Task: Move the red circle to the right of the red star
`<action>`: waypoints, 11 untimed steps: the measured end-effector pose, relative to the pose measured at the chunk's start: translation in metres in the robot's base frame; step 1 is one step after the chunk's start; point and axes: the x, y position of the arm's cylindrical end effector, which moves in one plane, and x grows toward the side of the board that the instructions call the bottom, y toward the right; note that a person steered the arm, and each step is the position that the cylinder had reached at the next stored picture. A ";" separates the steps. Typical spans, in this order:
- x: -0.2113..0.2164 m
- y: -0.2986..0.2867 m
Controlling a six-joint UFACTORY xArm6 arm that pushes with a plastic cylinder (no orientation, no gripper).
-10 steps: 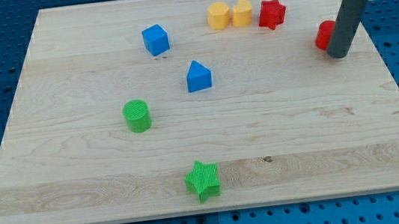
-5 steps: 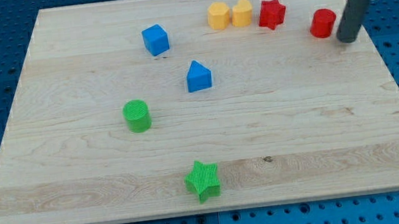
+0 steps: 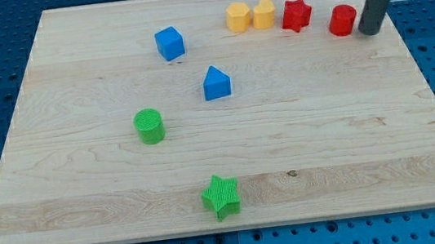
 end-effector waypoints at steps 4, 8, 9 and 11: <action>0.021 -0.022; 0.003 -0.047; 0.003 -0.052; 0.003 -0.037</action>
